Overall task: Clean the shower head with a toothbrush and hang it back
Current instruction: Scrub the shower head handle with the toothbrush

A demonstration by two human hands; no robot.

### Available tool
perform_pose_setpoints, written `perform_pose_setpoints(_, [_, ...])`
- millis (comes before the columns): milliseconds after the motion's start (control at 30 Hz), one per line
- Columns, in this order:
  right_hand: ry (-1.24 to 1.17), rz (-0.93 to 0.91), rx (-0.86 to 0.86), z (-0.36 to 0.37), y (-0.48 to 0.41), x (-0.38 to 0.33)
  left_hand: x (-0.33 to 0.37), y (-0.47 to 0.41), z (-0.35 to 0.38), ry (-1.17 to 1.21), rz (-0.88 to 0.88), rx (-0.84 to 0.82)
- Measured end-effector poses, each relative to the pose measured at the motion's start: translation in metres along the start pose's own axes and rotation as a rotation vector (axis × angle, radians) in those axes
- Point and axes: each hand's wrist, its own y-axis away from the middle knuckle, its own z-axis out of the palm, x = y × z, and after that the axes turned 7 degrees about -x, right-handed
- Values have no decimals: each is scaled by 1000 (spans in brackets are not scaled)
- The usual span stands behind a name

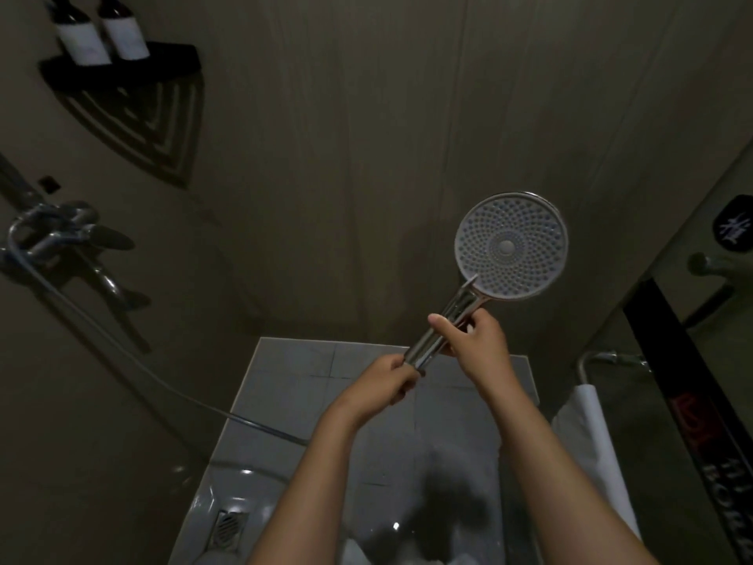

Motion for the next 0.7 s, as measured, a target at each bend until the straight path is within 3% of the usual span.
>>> perform_pose_setpoints(100, [-132,37,-11,-2,0,0,3,4,-7,93,40,-35])
perform_pose_setpoints(300, [-243,49,-44,-3,2,-7,0,5,-21,-35,104,-71])
perform_pose_setpoints(700, [-318,113,-31,-7,4,-8,2,3,-18,-9,137,29])
